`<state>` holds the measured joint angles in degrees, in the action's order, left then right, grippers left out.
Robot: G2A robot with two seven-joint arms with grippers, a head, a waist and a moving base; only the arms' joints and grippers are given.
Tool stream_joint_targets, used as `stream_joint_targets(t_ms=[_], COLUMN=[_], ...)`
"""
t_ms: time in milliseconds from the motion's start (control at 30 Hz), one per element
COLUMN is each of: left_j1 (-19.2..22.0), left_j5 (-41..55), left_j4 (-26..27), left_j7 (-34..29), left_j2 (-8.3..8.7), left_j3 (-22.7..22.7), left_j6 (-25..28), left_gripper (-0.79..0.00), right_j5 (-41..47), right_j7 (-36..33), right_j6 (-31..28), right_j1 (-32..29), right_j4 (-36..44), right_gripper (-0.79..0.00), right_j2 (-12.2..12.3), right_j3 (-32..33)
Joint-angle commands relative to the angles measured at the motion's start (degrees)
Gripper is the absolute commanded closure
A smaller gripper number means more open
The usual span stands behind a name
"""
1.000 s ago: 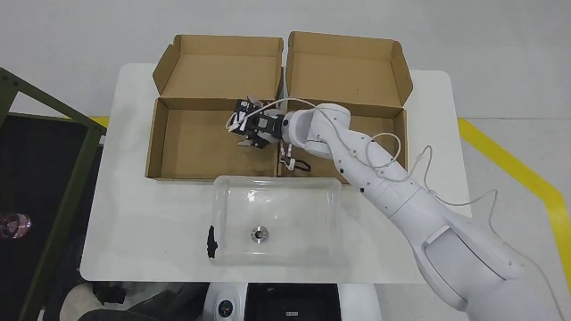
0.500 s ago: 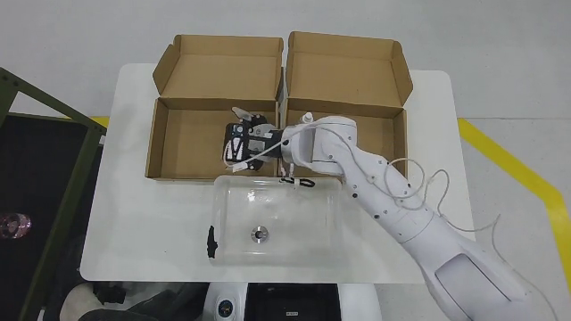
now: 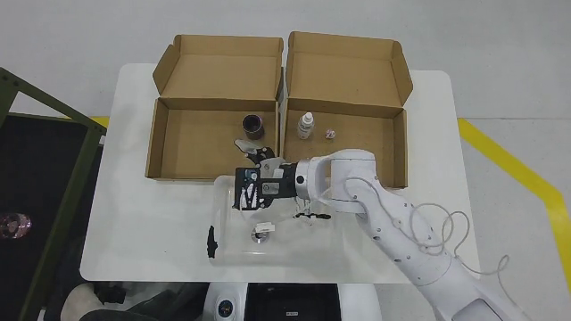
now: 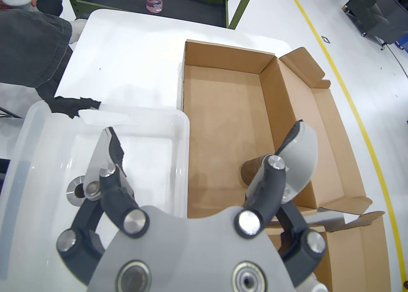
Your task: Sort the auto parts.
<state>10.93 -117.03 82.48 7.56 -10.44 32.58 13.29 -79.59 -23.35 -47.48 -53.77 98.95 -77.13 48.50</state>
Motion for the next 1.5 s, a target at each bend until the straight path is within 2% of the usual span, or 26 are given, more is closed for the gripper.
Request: stream_joint_targets(t_ms=[0, 300, 633, 1467], left_j1=[0.0, 0.0, 0.0, 0.0], left_j5=[0.0, 0.0, 0.0, 0.0], left_j4=[0.0, 0.0, 0.0, 0.0], left_j7=[0.0, 0.0, 0.0, 0.0], left_j2=[0.00, 0.00, 0.00, 0.00], left_j3=[0.0, 0.0, 0.0, 0.0], left_j6=[0.0, 0.0, 0.0, 0.0], left_gripper=[-0.785, -0.785, -0.785, -0.785], right_j5=[-0.5, -5.2, -8.2, -11.4], right_j7=[-0.2, -0.3, 0.5, 1.0], right_j6=[-0.6, -3.4, -6.0, -5.5], right_j1=[-1.3, -6.3, -9.6, -9.1], right_j4=[1.0, 5.1, 5.6, -0.8], right_gripper=[-0.785, -0.785, -0.785, -0.785], right_j2=[0.4, 1.8, 2.8, 3.4], right_j3=[0.4, 0.0, -1.1, -4.6])
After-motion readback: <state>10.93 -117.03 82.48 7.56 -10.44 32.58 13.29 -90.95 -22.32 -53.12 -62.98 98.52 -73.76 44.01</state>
